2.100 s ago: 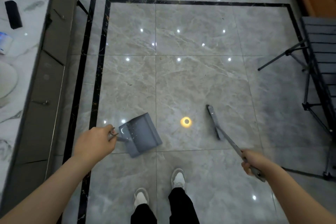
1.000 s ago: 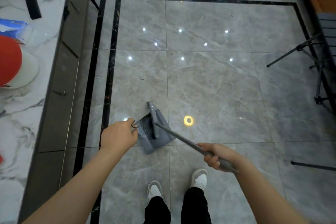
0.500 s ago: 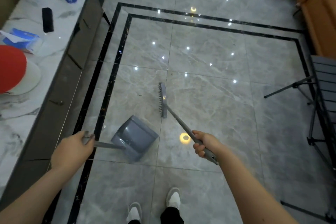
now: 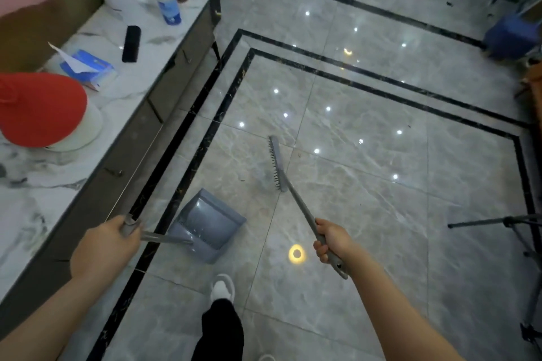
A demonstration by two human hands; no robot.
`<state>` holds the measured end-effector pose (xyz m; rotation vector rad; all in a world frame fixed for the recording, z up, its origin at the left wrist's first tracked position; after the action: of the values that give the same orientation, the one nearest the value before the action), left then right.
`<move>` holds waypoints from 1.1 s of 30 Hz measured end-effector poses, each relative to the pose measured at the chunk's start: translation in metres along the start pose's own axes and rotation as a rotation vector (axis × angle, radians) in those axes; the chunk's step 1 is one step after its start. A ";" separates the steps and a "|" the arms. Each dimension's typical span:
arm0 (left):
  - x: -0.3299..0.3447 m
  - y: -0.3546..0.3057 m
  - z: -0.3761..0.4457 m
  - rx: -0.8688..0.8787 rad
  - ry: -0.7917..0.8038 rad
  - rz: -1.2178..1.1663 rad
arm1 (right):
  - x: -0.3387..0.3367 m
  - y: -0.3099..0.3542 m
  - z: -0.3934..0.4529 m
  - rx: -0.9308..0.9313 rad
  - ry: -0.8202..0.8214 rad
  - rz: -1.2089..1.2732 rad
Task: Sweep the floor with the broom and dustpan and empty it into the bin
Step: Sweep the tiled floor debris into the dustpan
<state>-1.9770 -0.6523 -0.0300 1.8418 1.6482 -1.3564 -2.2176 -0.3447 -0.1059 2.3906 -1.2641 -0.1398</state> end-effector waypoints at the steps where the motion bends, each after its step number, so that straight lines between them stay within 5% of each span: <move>1: -0.001 -0.001 0.010 -0.010 0.001 -0.016 | 0.003 0.010 0.007 -0.001 -0.020 -0.004; 13: -0.021 -0.052 0.139 0.081 0.082 -0.021 | 0.000 0.108 0.072 0.050 -0.253 -0.106; 23: -0.017 -0.088 0.203 0.150 0.071 0.221 | -0.023 0.153 0.125 0.002 -0.353 -0.230; 33: -0.005 -0.114 0.213 0.180 -0.011 0.334 | -0.022 0.167 0.172 0.161 -0.180 -0.126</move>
<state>-2.1701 -0.7842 -0.0931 2.0909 1.1747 -1.3966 -2.4068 -0.4645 -0.1939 2.6474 -1.2439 -0.3075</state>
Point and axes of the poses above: each hand's wrist, its own z-axis towards the middle knuckle, its own x-axis out of the palm, y = z × x, the point moved 4 cm from there along z, towards the middle knuckle, and after that the axes turned 10 degrees about y, right-handed, at the moved point
